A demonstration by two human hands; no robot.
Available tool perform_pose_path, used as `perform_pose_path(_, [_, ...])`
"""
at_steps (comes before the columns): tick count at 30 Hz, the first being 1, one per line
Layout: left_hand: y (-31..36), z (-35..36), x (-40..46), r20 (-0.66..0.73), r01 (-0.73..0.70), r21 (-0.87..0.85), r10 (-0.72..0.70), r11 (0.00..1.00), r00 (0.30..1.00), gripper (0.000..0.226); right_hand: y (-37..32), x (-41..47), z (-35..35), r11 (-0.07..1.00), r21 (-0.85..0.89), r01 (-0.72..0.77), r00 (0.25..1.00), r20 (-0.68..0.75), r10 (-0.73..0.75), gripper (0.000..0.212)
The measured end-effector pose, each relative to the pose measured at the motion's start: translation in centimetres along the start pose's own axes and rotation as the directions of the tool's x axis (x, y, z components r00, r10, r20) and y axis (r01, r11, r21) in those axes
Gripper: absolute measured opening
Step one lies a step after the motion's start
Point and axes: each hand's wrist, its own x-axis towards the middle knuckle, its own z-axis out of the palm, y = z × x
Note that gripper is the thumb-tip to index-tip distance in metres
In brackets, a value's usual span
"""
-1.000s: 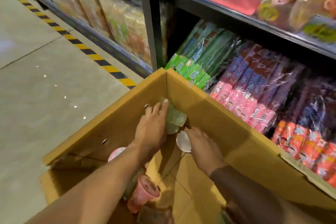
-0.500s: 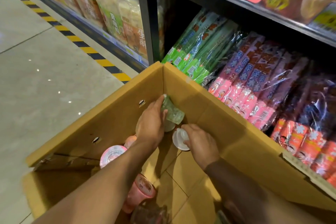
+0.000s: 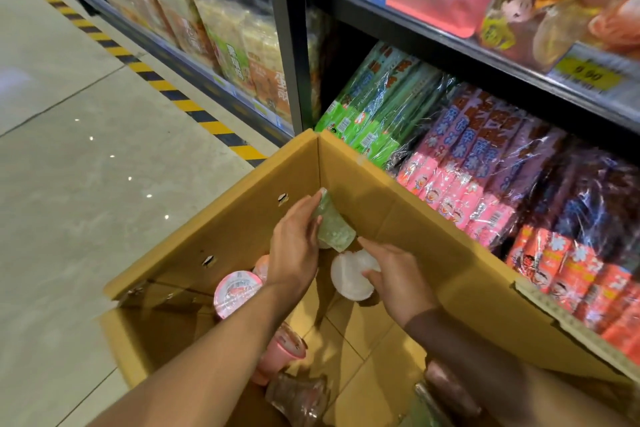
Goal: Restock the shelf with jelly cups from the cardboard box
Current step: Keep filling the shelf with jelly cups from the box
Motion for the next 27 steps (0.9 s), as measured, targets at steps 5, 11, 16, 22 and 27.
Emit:
perform_pose_path(5, [7.2,-8.2,-2.5,0.052,0.012,0.142,-0.020,0.990,0.998,0.044,-5.0,-6.2,-7.9,0.997,0.026,-0.067,0.997,0.043,0.066,0.047])
perform_pose_path(11, [24.7,-23.0,-1.1,0.062,0.045,-0.230,-0.031,0.972,0.998,0.039,-16.7,-13.6,-23.2,0.994,0.109,0.014,0.999,-0.033,-0.010,0.044])
perform_pose_path(16, [39.0,-34.4,0.7,-0.036,0.050,-0.252,-0.061,0.966,0.997,0.035,-28.0,-17.9,-38.3,0.982,0.136,0.129,0.988,-0.105,-0.115,0.040])
perform_pose_path(22, [52.4,-48.0,2.2,-0.074,-0.039,-0.201,0.025,0.979,0.997,0.031,-40.0,-23.5,-54.6,0.972,0.154,0.175,0.969,-0.200,-0.143,0.035])
perform_pose_path(27, [58.5,-55.7,3.6,-0.013,-0.311,0.073,0.312,0.948,0.950,0.041,-46.3,-28.6,-62.4,0.960,0.195,0.201,0.932,-0.338,-0.127,0.037])
